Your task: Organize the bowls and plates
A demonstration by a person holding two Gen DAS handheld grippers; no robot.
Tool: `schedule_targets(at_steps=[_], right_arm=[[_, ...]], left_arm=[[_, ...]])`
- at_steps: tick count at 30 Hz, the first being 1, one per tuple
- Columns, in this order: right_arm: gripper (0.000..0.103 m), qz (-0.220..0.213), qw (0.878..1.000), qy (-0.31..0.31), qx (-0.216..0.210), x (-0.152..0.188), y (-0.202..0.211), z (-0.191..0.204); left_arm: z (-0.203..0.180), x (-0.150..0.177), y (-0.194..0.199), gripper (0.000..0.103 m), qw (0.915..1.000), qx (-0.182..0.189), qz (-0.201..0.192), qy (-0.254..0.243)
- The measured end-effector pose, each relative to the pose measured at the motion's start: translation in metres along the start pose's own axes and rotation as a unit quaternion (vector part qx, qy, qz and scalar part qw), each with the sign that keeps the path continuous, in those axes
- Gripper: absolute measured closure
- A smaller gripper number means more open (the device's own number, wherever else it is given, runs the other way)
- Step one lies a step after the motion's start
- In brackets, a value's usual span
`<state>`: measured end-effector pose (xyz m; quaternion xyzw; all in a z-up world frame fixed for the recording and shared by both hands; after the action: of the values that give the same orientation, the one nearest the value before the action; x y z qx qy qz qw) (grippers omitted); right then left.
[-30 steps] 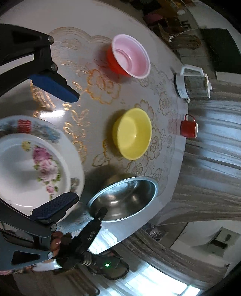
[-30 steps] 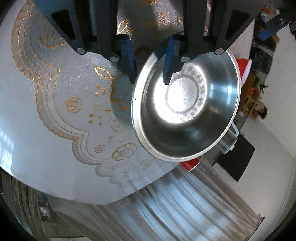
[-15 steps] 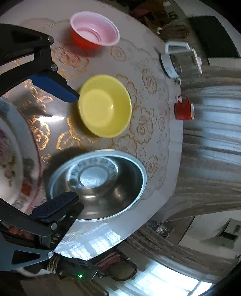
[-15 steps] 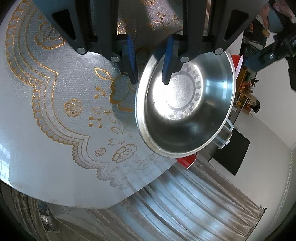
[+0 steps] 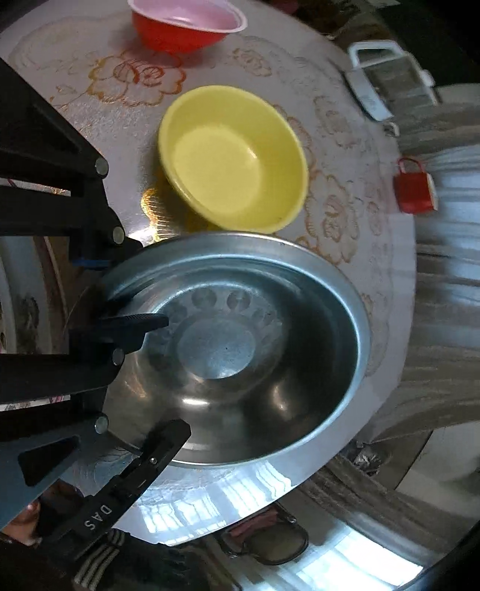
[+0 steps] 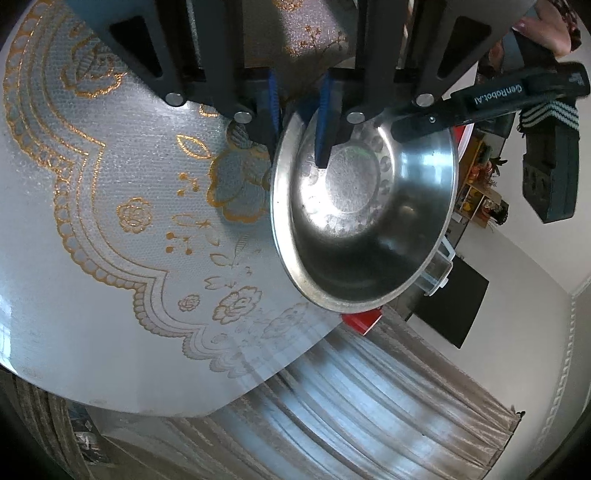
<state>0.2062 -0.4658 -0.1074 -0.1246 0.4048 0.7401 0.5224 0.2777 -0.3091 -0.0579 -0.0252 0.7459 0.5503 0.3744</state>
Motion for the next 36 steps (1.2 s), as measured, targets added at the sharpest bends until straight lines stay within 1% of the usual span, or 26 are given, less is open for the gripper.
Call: schedule_targets(at_steps=[13, 20, 24, 28, 31, 34, 36], right_arm=[[0.090, -0.013, 1.000, -0.003, -0.010, 0.000, 0.007, 0.000], [0.091, -0.042, 0.998, -0.007, -0.036, -0.004, 0.020, 0.001], [0.092, -0.066, 0.996, -0.004, -0.058, -0.006, 0.029, 0.004], [0.092, -0.086, 0.994, 0.018, -0.069, -0.007, 0.039, 0.013], [0.091, -0.108, 0.990, 0.060, -0.073, -0.005, 0.050, 0.029], [0.090, -0.122, 0.985, 0.103, -0.064, 0.001, 0.061, 0.045], [0.090, -0.127, 0.984, 0.109, -0.064, 0.005, 0.071, 0.051]], left_arm=[[-0.002, 0.010, 0.015, 0.081, 0.9998, 0.004, -0.014, 0.013], [-0.007, 0.011, 0.034, 0.081, 0.9983, -0.005, -0.058, -0.001], [-0.006, 0.015, 0.047, 0.081, 0.9974, 0.005, -0.072, 0.005], [-0.003, 0.018, 0.059, 0.081, 0.9956, 0.007, -0.093, 0.008], [0.002, 0.023, 0.070, 0.081, 0.9941, 0.017, -0.105, 0.019], [0.006, 0.030, 0.081, 0.081, 0.9926, 0.027, -0.116, 0.024], [0.006, 0.033, 0.089, 0.081, 0.9915, 0.031, -0.125, 0.021]])
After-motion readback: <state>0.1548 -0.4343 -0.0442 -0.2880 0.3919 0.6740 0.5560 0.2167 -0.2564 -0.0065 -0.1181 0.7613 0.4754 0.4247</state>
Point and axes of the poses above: each gripper's, at about its wrist camera, not at the fingertips, and y roughly against the way its jaws point, z to its left, x to its underside, the point moved 5 cm from there along -y, roughly the way its jaws point, and after that the axes turned 8 degrees about -z, right-handed, at the moved point
